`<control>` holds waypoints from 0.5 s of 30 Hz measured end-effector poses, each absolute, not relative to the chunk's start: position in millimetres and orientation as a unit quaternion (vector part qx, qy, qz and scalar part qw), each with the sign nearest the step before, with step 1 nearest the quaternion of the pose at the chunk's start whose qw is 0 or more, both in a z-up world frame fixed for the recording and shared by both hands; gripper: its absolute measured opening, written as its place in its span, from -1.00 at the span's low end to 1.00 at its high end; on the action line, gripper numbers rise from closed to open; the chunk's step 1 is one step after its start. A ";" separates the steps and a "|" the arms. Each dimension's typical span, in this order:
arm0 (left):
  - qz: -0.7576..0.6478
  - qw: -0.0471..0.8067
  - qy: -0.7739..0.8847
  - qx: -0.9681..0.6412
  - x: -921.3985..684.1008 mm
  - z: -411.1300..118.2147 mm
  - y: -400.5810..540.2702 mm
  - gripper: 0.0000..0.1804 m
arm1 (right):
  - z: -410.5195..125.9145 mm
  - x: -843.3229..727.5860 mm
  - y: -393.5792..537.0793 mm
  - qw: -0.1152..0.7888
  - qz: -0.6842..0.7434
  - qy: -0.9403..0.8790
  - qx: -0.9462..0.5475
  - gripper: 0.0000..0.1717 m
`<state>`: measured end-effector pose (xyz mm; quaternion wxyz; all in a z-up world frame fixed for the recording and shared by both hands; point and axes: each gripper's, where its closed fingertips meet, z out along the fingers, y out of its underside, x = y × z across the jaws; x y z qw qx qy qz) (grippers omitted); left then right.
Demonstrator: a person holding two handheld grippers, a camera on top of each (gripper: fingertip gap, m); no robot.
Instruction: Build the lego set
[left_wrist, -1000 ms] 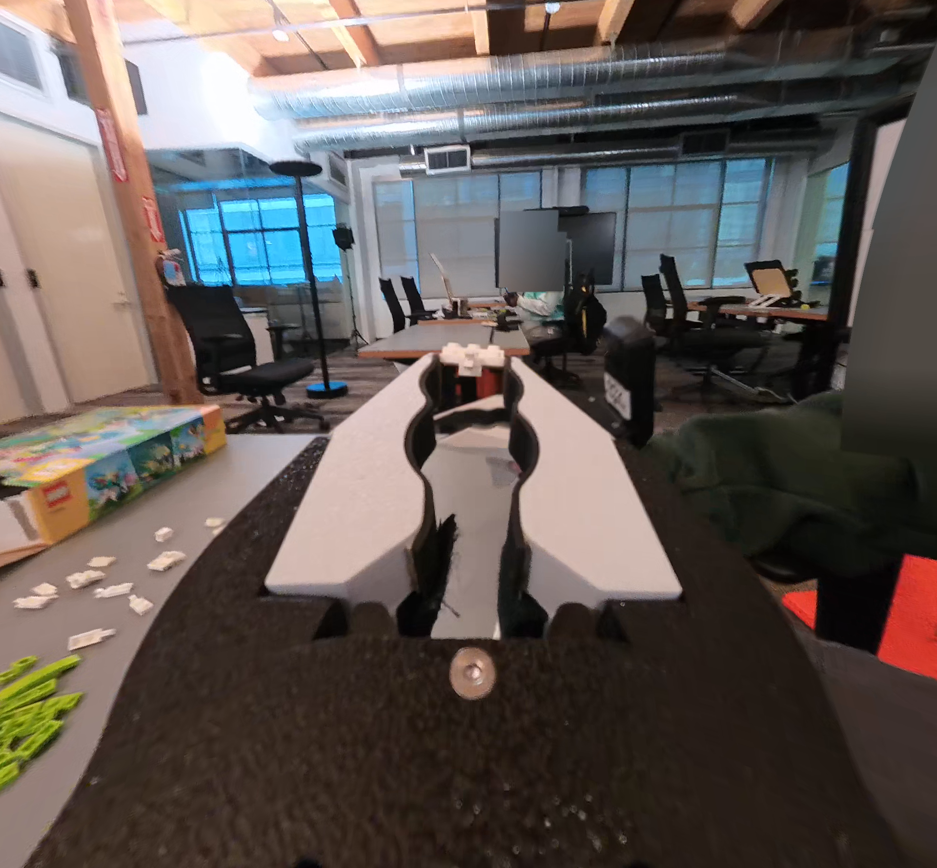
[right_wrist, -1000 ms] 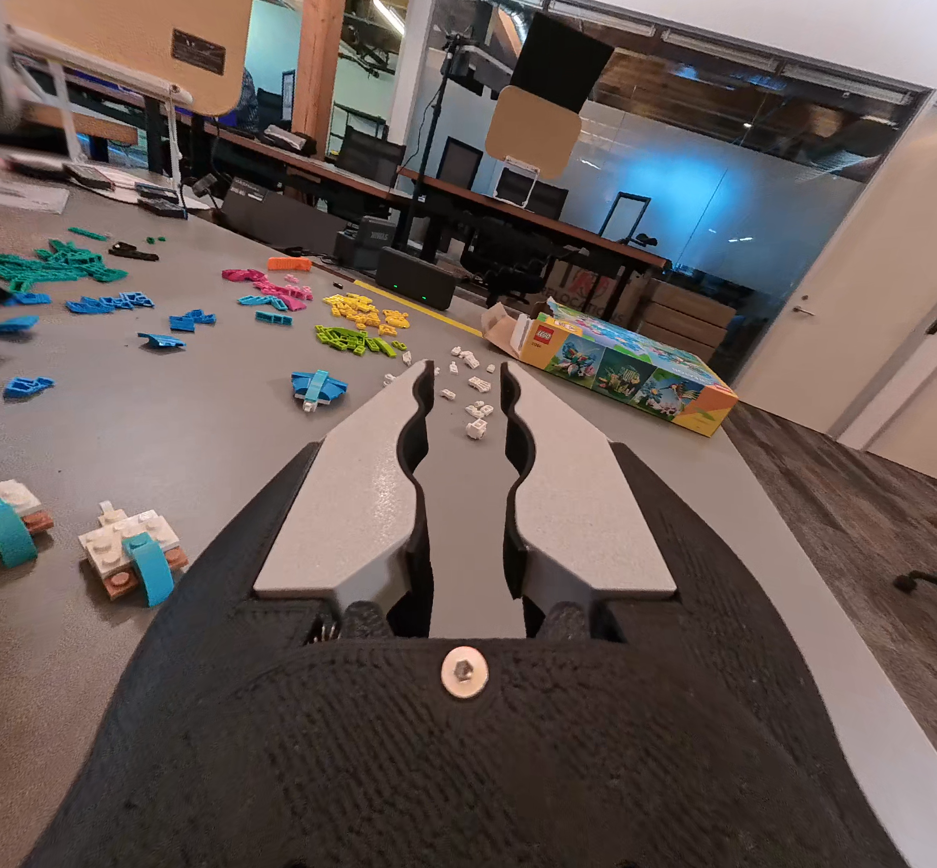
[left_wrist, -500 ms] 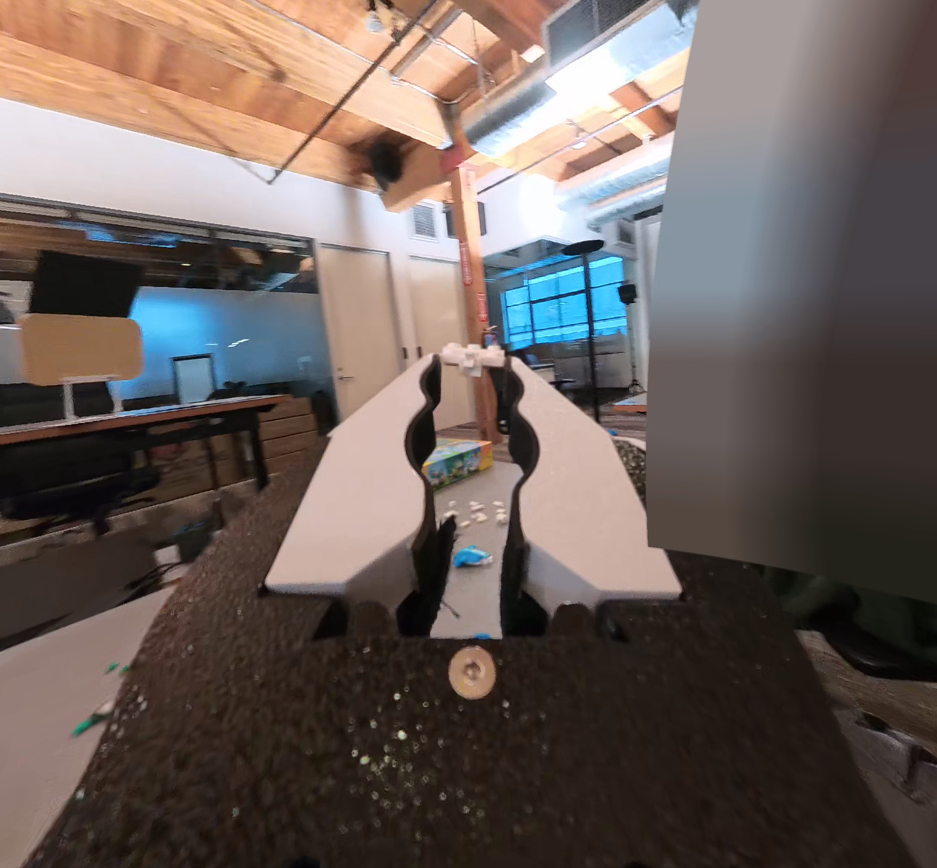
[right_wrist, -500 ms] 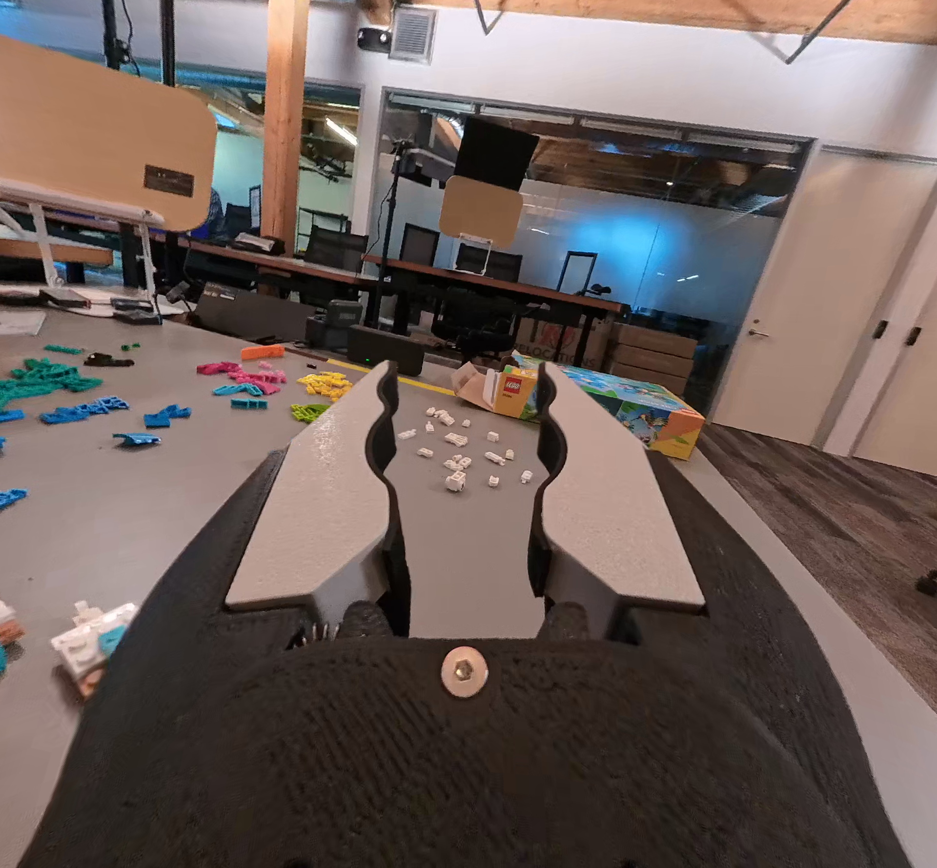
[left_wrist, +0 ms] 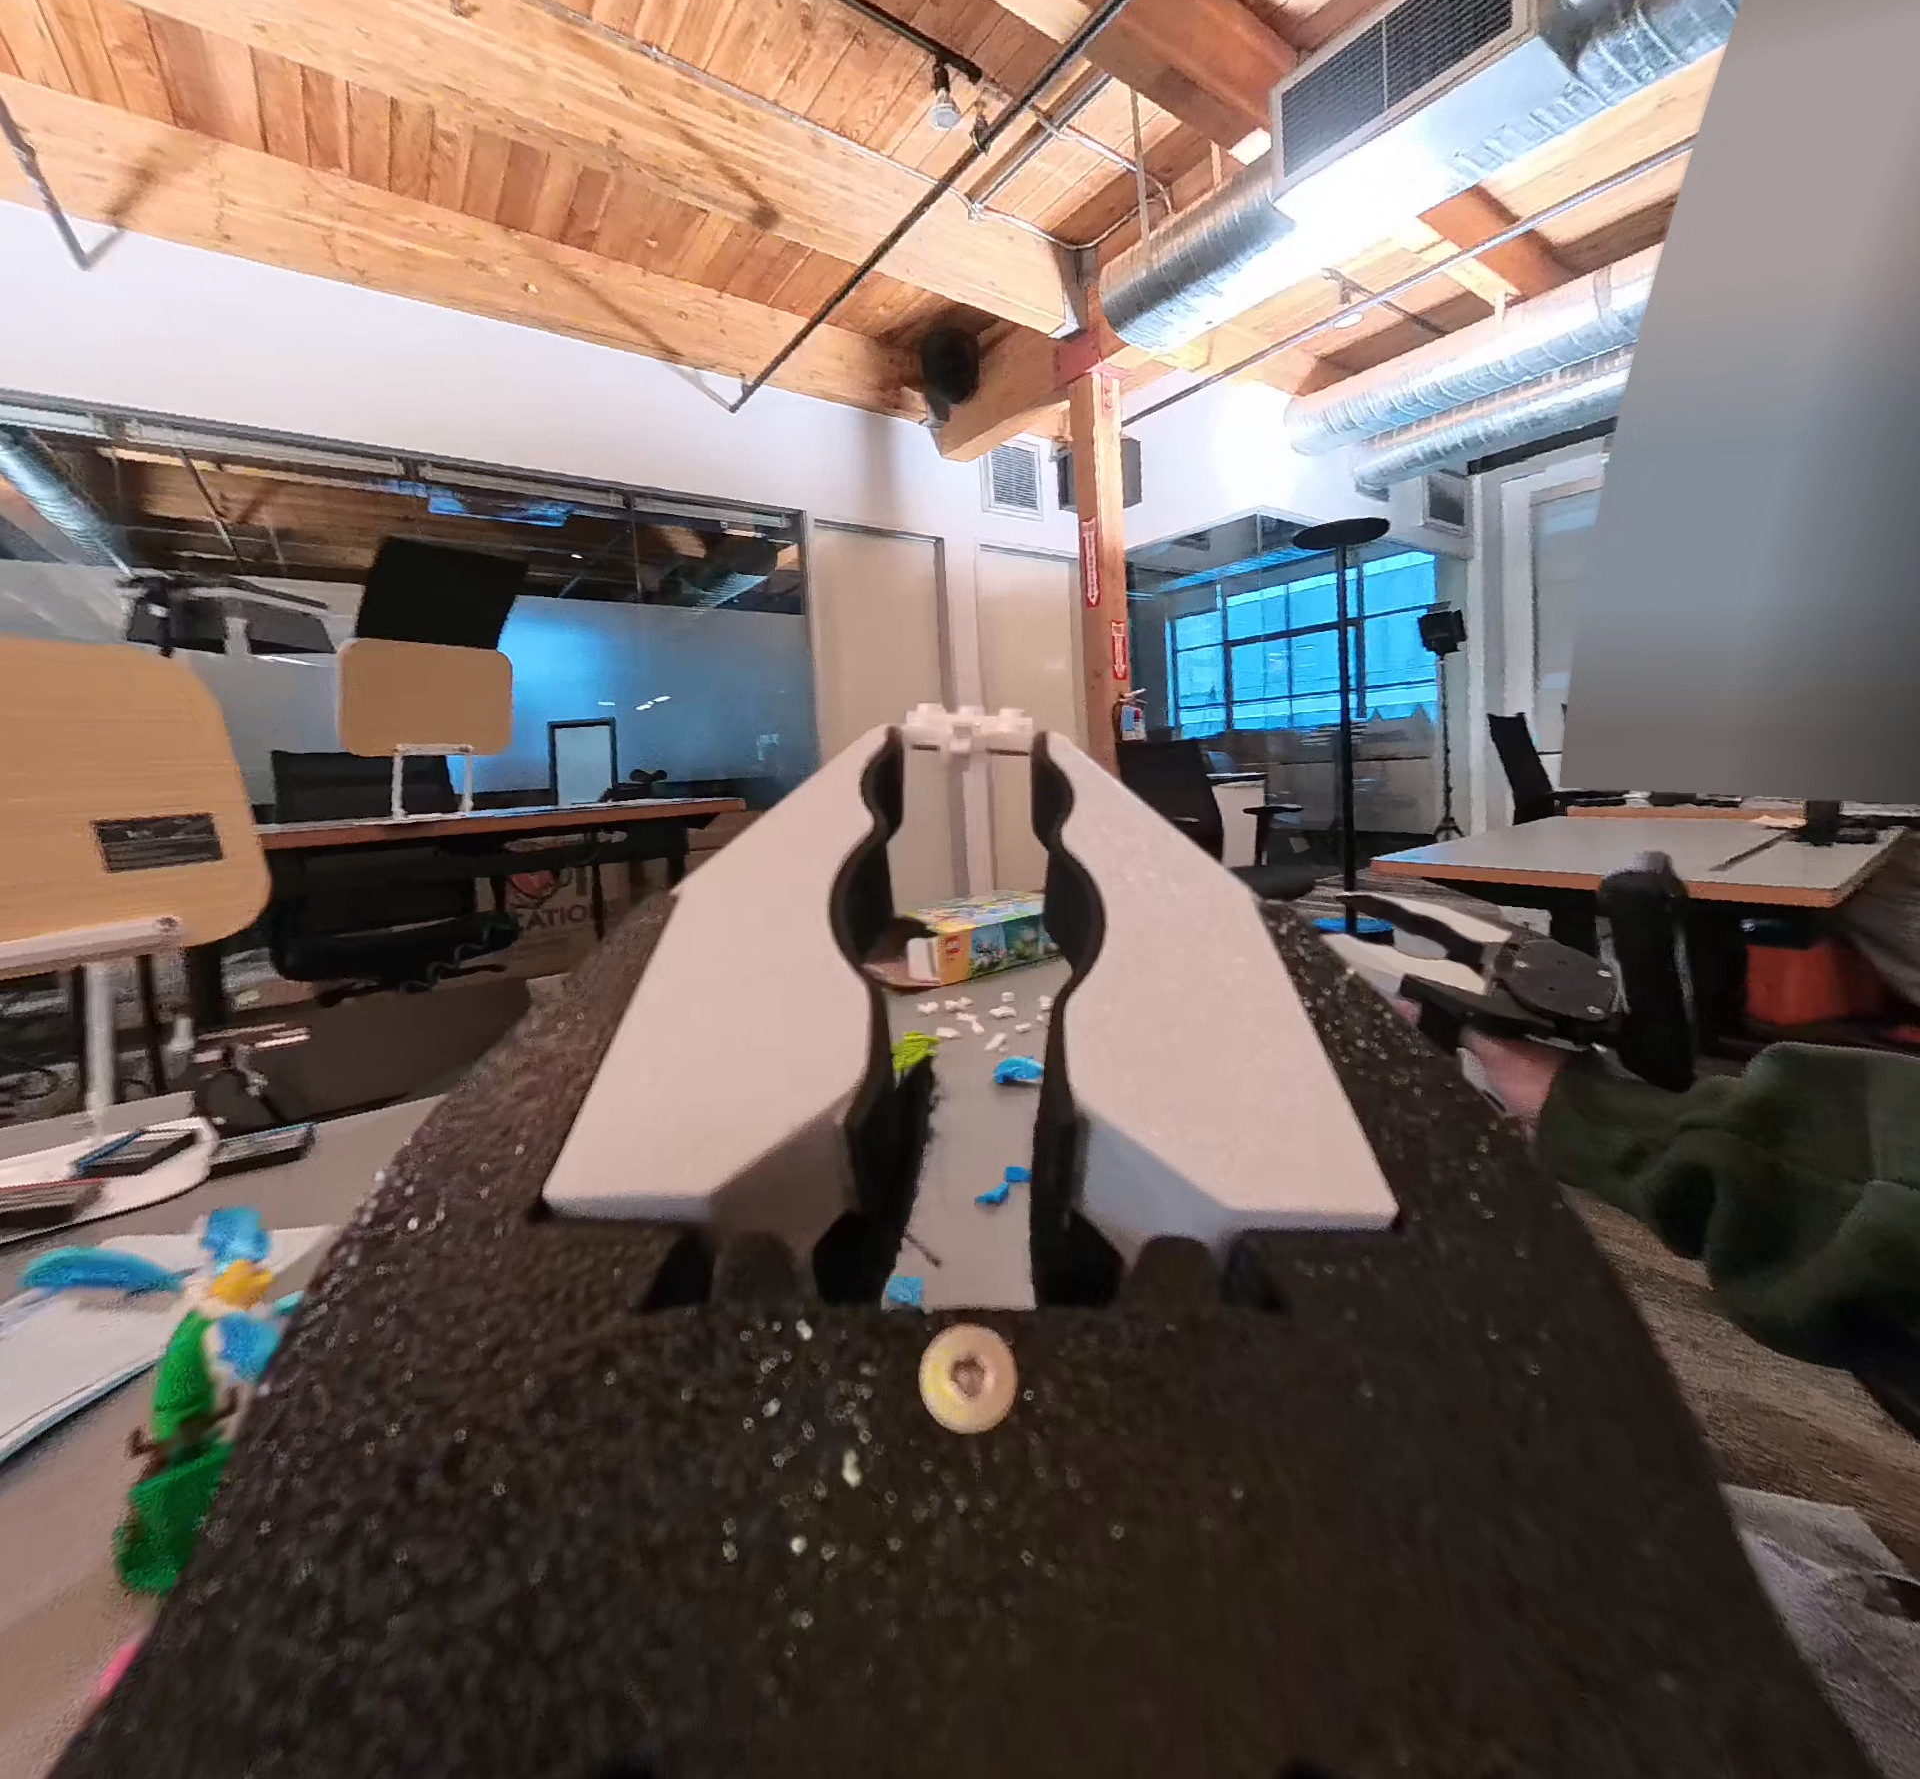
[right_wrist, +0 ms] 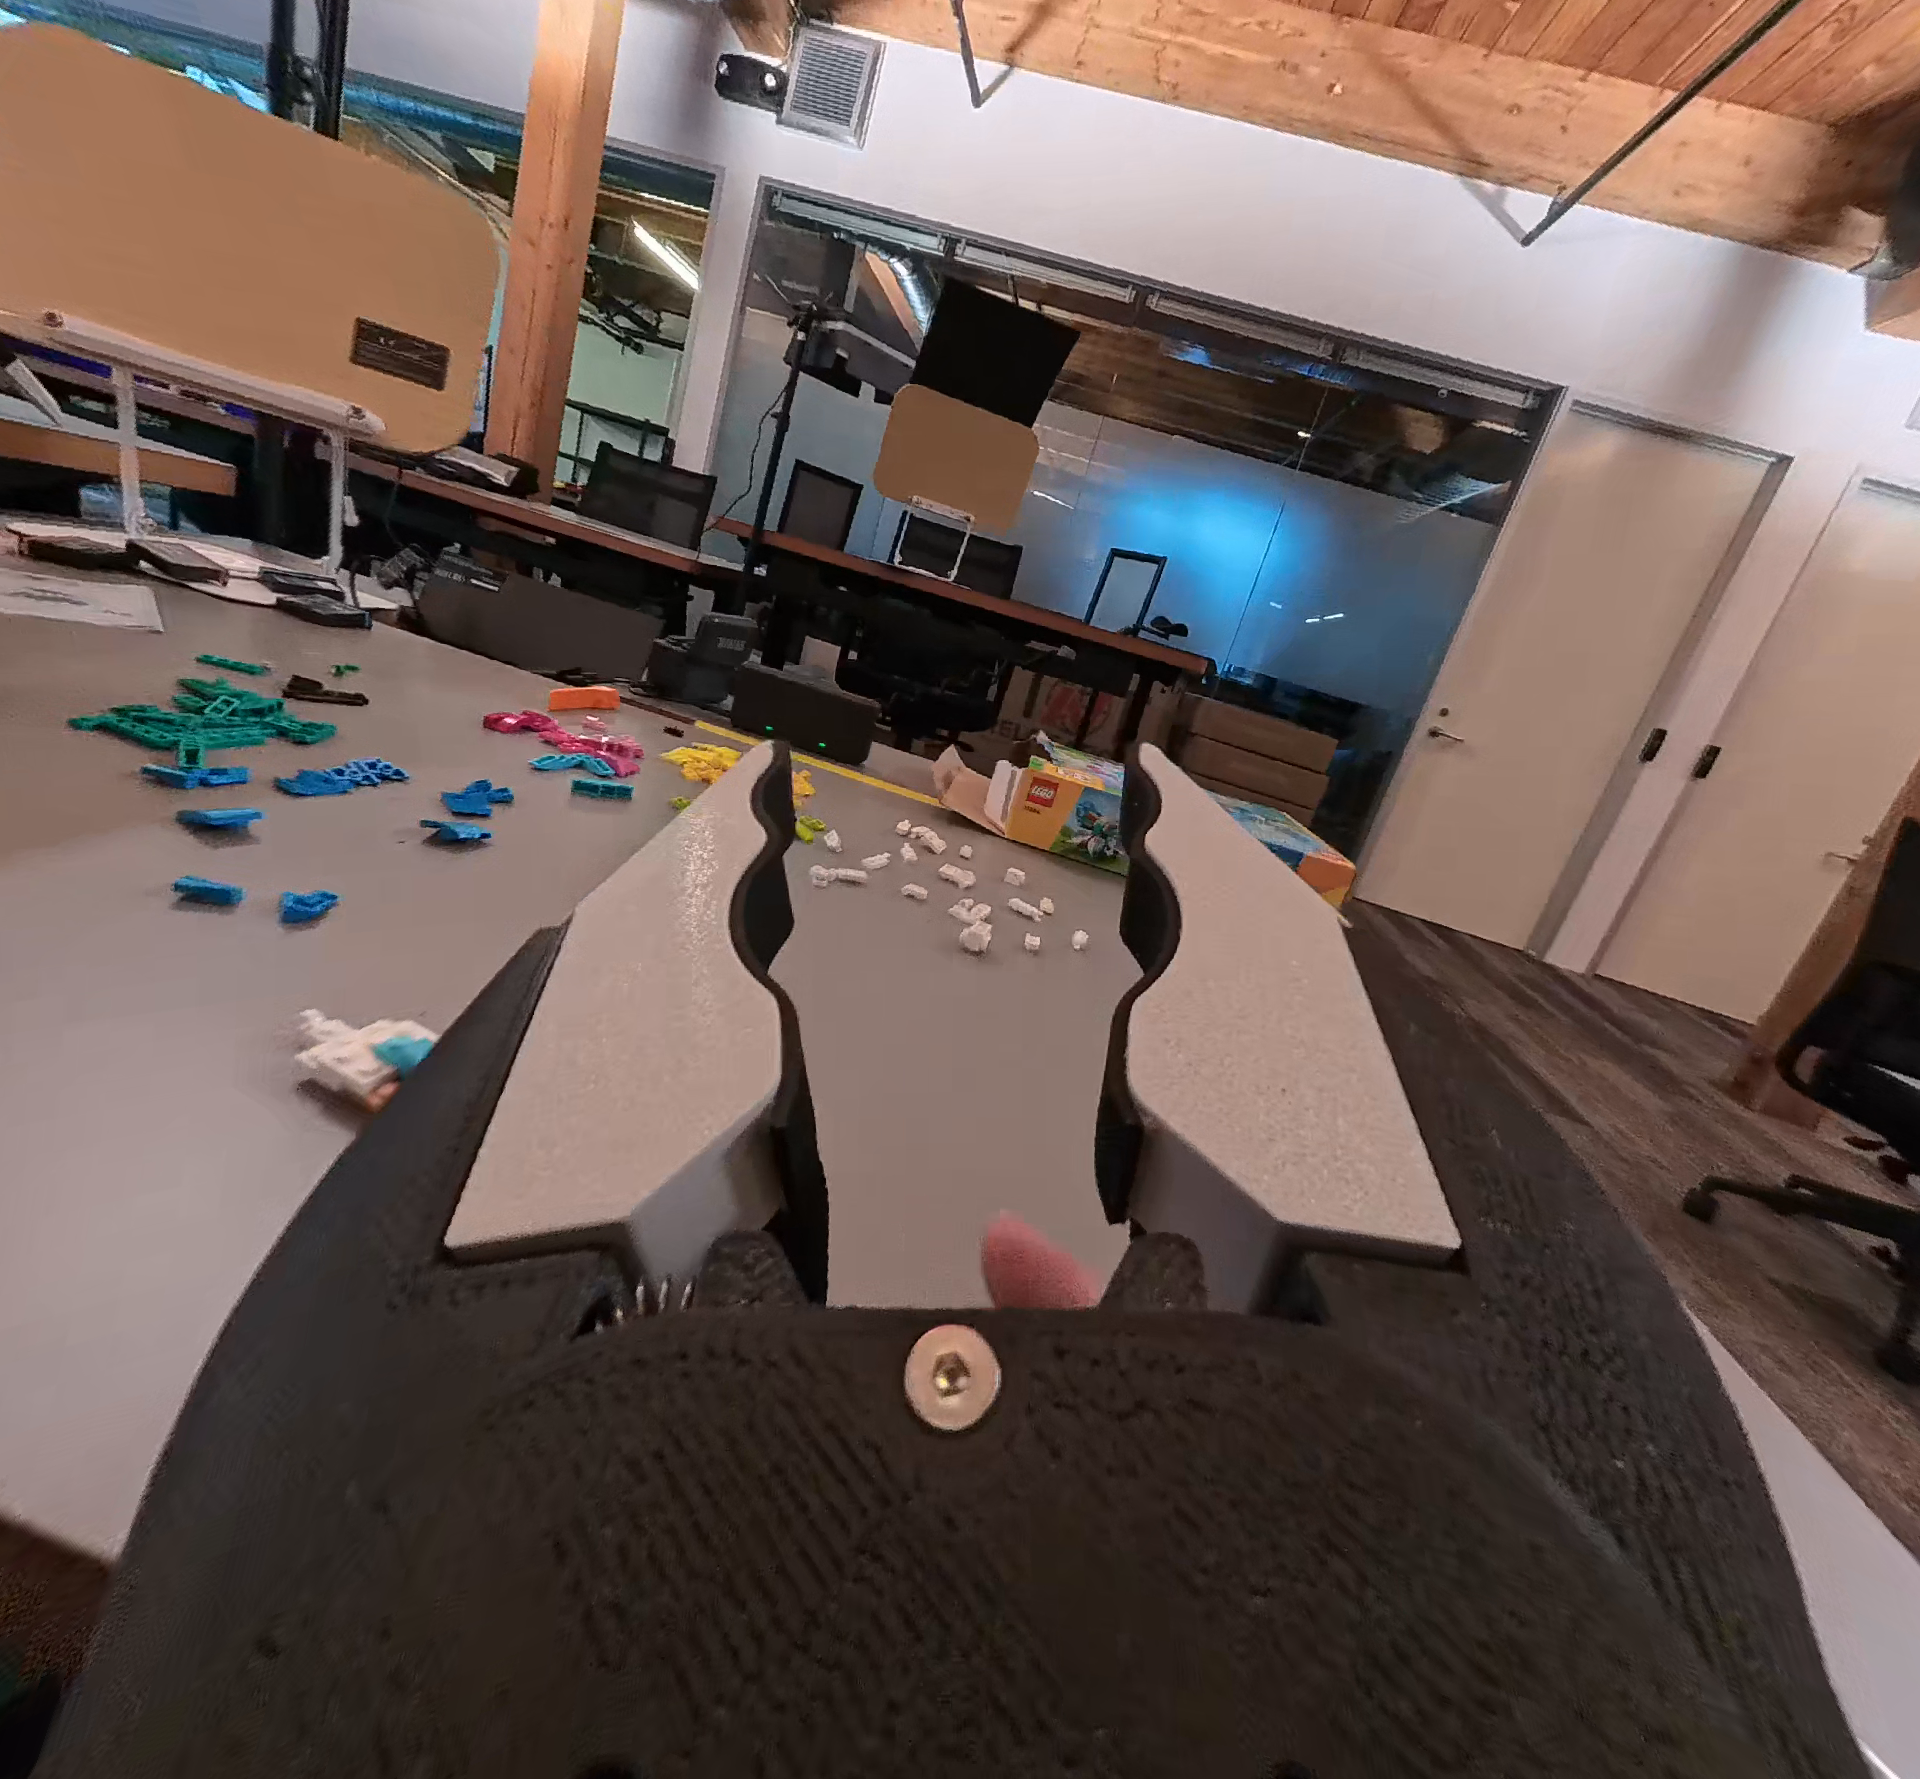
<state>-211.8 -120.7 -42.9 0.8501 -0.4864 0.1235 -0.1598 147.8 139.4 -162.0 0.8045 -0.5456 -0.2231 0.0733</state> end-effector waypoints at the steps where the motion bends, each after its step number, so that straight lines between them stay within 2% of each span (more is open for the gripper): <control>1: -0.152 0.853 0.120 -0.484 -214.9 -41.0 -130.7 -0.75 | -163.3 147.3 133.8 0.804 0.073 -0.224 -0.547 -0.26; 15: -0.126 0.879 0.082 -0.453 -212.4 -11.3 -259.2 -0.75 | -147.8 138.8 30.9 0.816 0.109 -0.239 -0.516 -0.18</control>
